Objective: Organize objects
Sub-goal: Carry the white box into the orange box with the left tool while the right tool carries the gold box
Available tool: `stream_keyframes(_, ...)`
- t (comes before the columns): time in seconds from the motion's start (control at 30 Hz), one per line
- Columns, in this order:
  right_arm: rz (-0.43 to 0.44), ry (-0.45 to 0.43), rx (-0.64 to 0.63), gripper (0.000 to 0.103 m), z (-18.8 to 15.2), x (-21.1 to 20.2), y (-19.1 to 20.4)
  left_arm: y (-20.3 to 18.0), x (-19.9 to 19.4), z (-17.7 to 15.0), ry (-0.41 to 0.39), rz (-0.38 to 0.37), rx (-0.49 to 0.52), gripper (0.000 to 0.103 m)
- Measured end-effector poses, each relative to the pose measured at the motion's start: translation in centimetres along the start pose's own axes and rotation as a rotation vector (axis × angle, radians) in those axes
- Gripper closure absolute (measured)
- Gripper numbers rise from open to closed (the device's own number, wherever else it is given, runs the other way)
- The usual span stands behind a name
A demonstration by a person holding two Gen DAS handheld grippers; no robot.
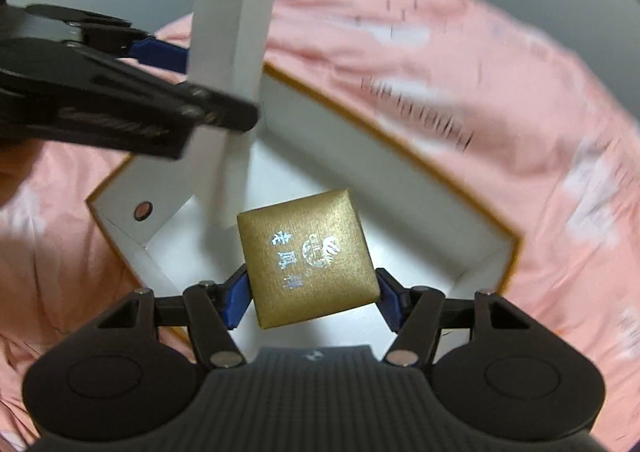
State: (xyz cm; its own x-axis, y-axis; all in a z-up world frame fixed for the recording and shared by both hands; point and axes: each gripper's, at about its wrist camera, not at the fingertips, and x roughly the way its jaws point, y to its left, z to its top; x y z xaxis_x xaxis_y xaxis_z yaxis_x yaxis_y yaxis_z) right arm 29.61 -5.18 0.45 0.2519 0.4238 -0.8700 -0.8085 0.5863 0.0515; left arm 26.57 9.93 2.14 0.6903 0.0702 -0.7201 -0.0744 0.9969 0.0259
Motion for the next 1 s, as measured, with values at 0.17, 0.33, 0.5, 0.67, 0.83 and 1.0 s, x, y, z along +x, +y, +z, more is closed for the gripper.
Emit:
stream_keyframes(0.17,0.1,0.04,0.073,0.038,0.8,4.5,-0.9,1.0,3.2,0.1,0.034,0.0,-0.045,0.028)
stream_keyframes(0.33,0.11,0.029,0.112,0.038,2.4,7.3,-1.5,1.5,3.9,-0.1,0.043,-0.003,-0.055,0.031)
stream_keyframes(0.5,0.071,0.002,0.161,0.038,3.5,9.1,-2.8,1.9,3.7,-0.3,0.099,-0.045,-0.04,0.033)
stream_keyframes(0.67,0.05,0.023,0.171,0.038,3.0,10.0,-2.8,1.2,2.8,-1.1,0.191,-0.045,0.057,0.033)
stream_keyframes(0.83,0.046,0.033,0.176,0.038,1.9,9.4,-2.7,1.4,2.5,-1.9,0.303,-0.054,0.017,0.029)
stream_keyframes(1.0,0.032,0.052,0.169,0.038,1.5,8.6,-2.6,1.1,2.4,-2.6,0.417,-0.023,0.016,0.03)
